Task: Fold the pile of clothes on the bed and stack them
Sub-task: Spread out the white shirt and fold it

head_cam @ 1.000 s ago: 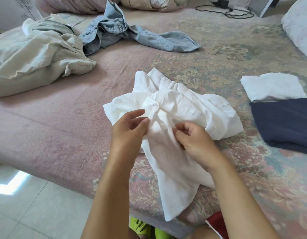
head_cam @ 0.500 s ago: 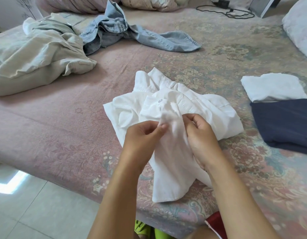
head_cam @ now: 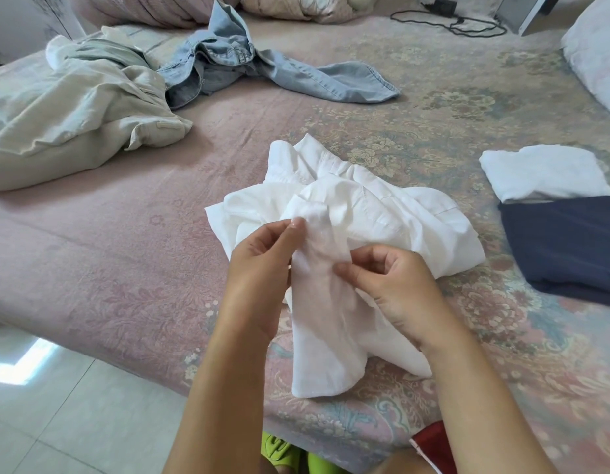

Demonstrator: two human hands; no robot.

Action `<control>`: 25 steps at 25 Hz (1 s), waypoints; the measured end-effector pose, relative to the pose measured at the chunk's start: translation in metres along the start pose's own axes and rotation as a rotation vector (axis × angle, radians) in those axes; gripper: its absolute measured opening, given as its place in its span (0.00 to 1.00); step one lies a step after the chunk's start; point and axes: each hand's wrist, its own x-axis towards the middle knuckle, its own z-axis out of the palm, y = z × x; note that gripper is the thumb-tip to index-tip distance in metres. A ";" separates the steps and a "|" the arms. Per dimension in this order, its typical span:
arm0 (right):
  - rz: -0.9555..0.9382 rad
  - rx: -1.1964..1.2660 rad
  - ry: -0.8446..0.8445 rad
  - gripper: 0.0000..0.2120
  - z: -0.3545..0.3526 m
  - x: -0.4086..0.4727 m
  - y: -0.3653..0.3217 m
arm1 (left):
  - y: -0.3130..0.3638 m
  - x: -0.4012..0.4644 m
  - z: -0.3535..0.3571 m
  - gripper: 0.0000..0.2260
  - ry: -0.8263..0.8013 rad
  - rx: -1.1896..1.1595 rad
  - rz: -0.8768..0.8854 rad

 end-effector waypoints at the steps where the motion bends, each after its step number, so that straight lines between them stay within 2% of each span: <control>1: -0.026 -0.030 0.083 0.03 -0.001 0.001 0.002 | 0.000 0.001 0.000 0.05 0.035 0.005 0.022; 4: -0.107 -0.049 0.320 0.06 -0.006 0.004 0.001 | -0.001 0.004 -0.002 0.06 0.124 0.000 0.076; 7: -0.160 -0.143 0.451 0.10 -0.007 0.002 -0.002 | -0.001 0.004 -0.003 0.06 0.120 0.002 0.078; 12: -0.126 0.089 0.339 0.12 0.005 0.004 -0.006 | -0.003 0.000 0.003 0.08 0.084 0.135 0.077; 14: -0.162 0.060 0.375 0.13 0.010 0.005 -0.005 | -0.004 -0.001 0.007 0.08 0.069 0.170 0.084; 17: -0.301 -0.155 0.455 0.14 0.022 0.002 -0.008 | -0.005 -0.001 0.012 0.07 0.034 0.175 0.089; 19: -0.378 -0.242 0.437 0.11 0.030 -0.001 -0.009 | -0.005 -0.002 0.013 0.08 0.035 0.191 0.109; 21: -0.417 -0.226 0.381 0.05 0.032 -0.005 -0.008 | -0.006 -0.003 0.012 0.09 0.055 0.187 0.114; 25: -0.358 -0.078 0.327 0.08 0.031 -0.010 -0.009 | -0.004 -0.001 0.007 0.08 0.107 0.124 0.075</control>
